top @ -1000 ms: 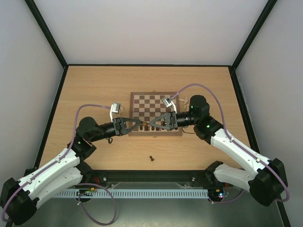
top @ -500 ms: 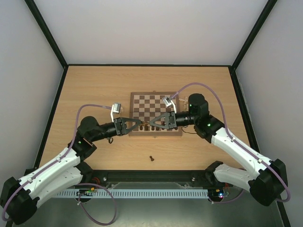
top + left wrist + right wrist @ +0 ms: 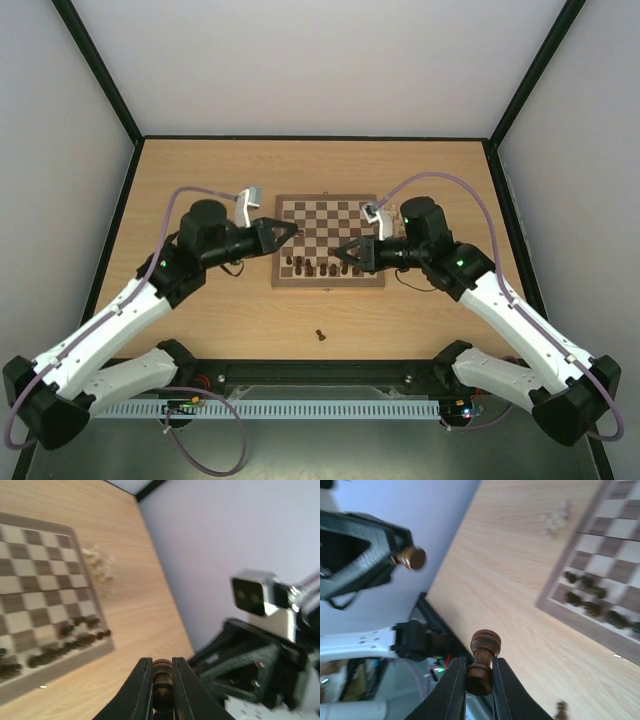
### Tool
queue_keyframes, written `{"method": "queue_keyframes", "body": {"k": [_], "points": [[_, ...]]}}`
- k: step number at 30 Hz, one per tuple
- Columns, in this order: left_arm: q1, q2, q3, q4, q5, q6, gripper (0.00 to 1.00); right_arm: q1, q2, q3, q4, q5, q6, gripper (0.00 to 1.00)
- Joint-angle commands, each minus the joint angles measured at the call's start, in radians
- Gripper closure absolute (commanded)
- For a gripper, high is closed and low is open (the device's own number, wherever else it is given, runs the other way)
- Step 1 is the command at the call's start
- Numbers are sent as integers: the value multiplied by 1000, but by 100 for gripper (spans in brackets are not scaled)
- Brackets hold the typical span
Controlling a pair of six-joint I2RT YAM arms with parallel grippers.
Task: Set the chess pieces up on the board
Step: Pick up the chess piece at the center of the board, then place the chess piece on the chessboard.
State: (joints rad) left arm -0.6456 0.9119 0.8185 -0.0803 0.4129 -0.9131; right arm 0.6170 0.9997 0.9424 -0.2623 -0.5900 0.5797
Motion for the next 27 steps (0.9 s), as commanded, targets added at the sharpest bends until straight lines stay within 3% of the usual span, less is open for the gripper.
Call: {"method": "queue_keyframes", "body": {"k": [1,8,17,27], "points": [[0,148,158,-361,-203,213,98,-3,-37,33,-188,219,-90,96],[-99,485,420,-623,-492,319,98,-3,-70,56,-281,321,-121,96],[-218,860,775,-849,-615,403,98,-4,-94,57,-320,315,-135,96],[-278,1100,977,-976,-678,456,98,-4,-96,61,-335,327,-145,95]]}}
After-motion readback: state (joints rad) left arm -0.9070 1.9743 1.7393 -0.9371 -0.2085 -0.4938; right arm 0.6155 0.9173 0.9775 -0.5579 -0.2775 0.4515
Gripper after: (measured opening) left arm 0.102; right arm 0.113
